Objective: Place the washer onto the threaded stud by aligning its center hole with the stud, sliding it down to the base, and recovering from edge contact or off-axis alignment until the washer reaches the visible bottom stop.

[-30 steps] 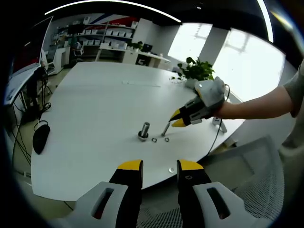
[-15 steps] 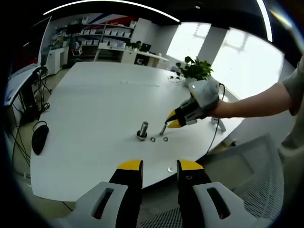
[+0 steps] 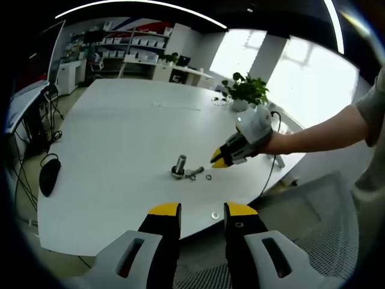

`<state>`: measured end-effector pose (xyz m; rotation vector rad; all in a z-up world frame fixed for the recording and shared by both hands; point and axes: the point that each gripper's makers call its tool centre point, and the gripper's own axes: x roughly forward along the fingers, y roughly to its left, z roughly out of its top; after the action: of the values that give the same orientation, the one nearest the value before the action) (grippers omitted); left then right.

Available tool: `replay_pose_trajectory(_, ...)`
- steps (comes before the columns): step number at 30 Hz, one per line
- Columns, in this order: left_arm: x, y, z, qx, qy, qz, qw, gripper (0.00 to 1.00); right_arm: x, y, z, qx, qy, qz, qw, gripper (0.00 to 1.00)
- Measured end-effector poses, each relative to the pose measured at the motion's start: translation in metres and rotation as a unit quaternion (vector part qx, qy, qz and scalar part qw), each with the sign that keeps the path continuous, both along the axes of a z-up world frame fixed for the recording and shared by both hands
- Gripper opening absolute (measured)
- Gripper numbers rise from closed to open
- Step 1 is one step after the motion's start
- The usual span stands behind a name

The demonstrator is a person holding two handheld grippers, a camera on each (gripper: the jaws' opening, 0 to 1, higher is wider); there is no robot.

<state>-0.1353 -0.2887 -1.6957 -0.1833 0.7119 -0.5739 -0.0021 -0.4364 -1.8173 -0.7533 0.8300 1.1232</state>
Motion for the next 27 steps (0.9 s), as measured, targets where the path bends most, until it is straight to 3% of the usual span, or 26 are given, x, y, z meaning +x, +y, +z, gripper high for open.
replay_pose_trajectory(18,0.001,0.0,0.0,-0.001,0.0,0.003,1.0,0.26,-0.003,0.011,-0.002,-0.002,-0.009,0.021,0.9997,0.13)
replay_pose_trajectory(27,0.0,0.0,0.0,0.0,0.0,0.001,1.0,0.26,-0.008,-0.001,-0.006,-0.013,-0.005,0.022,0.9997,0.13)
